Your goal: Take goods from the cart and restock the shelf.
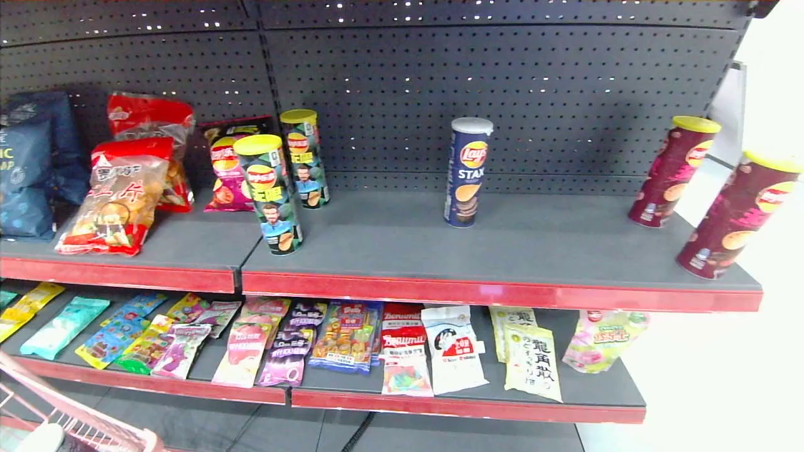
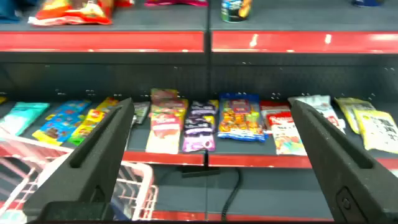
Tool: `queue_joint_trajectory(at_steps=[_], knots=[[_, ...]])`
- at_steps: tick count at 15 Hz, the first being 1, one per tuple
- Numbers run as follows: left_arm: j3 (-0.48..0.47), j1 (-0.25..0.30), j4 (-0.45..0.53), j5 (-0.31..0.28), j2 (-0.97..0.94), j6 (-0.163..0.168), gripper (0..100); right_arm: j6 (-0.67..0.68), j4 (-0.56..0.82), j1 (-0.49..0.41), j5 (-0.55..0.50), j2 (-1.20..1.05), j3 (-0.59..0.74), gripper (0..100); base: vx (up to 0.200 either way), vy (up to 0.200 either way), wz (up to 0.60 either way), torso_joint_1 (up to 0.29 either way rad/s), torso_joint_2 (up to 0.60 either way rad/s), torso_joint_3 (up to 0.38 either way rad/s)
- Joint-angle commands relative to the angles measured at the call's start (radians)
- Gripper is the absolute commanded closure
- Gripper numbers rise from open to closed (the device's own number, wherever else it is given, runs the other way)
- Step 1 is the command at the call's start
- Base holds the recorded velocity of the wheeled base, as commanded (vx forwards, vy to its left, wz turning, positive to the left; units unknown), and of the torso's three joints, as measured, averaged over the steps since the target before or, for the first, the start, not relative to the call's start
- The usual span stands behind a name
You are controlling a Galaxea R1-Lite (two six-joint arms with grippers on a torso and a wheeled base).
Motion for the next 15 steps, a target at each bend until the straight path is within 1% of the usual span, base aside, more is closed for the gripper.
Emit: queue_joint_trajectory(at_steps=[1, 12, 15], knots=[[0.000, 0.000, -0.001, 0.001, 0.000, 0.000, 0, -0.001, 0.001, 0.000, 0.003, 0.001, 0.000, 0, 0.000, 0.000, 0.60, -0.002, 0.00, 0.002], [0.000, 0.000, -0.001, 0.000, 0.000, 0.000, 0, 0.001, -0.001, 0.000, 0.003, 0.001, 0.000, 0, 0.000, 0.000, 0.60, 0.004, 0.00, 0.001], [0.001, 0.000, -0.001, 0.000, 0.000, 0.000, 0, 0.002, -0.001, 0.000, 0.003, 0.001, 0.000, 0, 0.000, 0.000, 0.00, 0.000, 0.00, 0.000]])
